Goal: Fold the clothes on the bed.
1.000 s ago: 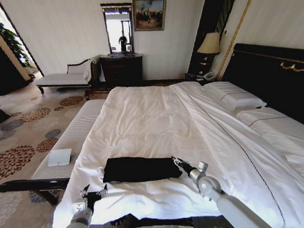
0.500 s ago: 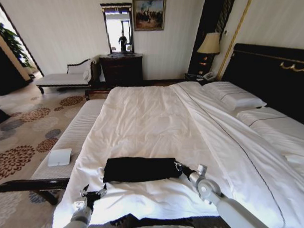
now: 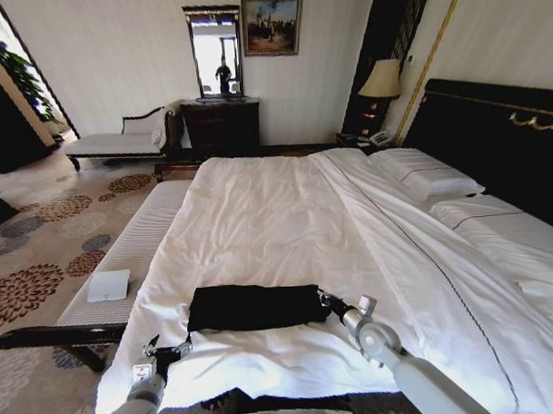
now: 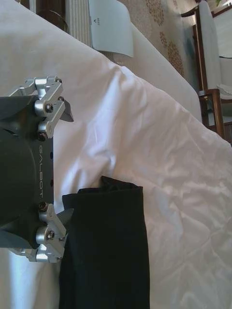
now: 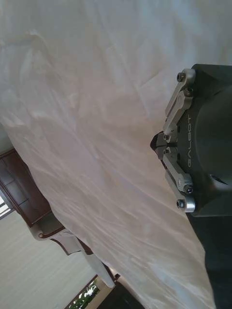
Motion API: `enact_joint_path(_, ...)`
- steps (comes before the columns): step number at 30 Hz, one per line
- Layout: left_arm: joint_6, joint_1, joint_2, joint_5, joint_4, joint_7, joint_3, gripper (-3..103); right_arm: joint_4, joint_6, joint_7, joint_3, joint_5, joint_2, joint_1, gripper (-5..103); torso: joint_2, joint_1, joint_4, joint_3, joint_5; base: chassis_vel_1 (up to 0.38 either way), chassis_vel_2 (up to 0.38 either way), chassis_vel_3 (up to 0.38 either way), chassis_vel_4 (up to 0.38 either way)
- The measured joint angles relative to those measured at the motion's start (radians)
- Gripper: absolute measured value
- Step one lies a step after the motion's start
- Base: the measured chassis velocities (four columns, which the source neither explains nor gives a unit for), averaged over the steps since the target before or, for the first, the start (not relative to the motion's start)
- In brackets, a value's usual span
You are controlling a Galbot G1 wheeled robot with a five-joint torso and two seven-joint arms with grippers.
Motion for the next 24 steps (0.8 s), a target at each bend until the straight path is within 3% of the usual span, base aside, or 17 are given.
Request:
enact_joint_path(20,-0.014,-0.008,-0.001,-0.003,0.007,0.001,-0.005,100,-0.073,0.027,0.005,0.002,-0.030,0.029,0.053,-1,0.000,0.000,0.0001,0.000,0.0001,0.000,0.000,0.000,0.000)
enact_joint_path(24,-0.014,-0.013,-0.005,-0.002,0.009,0.002,0.001,100,0.008,0.042,0.027,0.028,-0.032,0.014,-0.003,15,0.000,0.000,0.0000,0.000,0.0000,0.000,0.000,0.000,0.000)
